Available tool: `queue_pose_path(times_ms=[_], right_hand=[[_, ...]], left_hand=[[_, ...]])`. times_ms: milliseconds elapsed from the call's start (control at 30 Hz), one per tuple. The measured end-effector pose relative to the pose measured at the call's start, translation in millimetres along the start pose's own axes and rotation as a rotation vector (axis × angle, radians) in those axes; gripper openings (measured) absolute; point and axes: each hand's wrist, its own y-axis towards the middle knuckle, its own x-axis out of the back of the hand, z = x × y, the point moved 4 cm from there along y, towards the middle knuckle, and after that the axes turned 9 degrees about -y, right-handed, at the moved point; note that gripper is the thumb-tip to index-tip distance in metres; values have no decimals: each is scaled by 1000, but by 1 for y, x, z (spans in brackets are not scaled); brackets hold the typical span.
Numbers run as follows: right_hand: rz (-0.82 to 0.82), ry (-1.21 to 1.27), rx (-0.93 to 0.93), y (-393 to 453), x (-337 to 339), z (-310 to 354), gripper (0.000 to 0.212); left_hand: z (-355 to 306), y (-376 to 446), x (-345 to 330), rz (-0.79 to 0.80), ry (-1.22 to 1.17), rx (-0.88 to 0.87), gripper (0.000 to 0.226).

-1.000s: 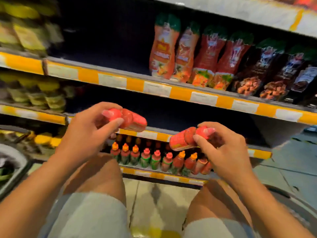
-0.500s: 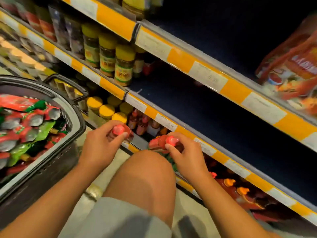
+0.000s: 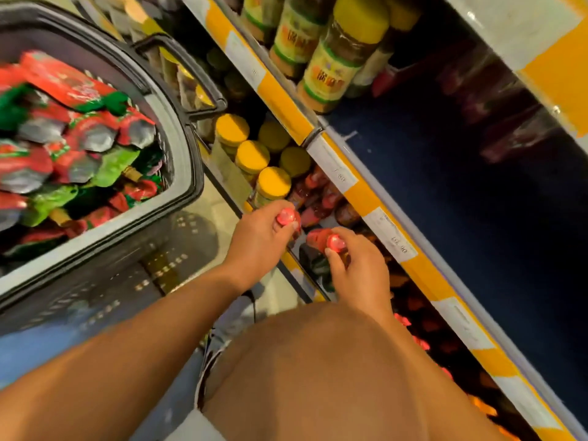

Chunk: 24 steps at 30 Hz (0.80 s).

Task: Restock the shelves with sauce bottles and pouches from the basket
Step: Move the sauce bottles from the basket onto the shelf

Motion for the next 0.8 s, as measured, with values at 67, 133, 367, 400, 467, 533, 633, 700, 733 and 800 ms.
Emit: queue_pose_path(times_ms=[67,133,367,400,467,533,633,700,733,800], right_hand=[[0,-49,14,10,-7,-1,31],[-7,-74,2,18,-14,-3,24],[37,-127,-155,41,-35,-14,14],[49,-142,-198,44,-39,-17,17],[85,-166,-279,50,-47,-25,23],[124,-184,-353,55,-54,-30,32],[149,-223,-405,65,-64,-38,41],[215,-196,-434,69,-71,-41,40],[245,-149,-462,69,-73,-42,36],[274,-101,-517,69,-75,-44,33]], left_hand=[[11,10,-6,9,7,5,19],[21,19,-13,16,13,22,17],[37,39,-40,113,70,57,18],[38,41,-43,128,77,66,19],[41,44,-49,158,96,84,19],[43,48,-54,200,113,104,20],[44,54,-60,263,134,115,22],[42,57,-64,291,173,105,25],[41,58,-65,306,189,98,25],[42,59,-67,323,211,97,24]])
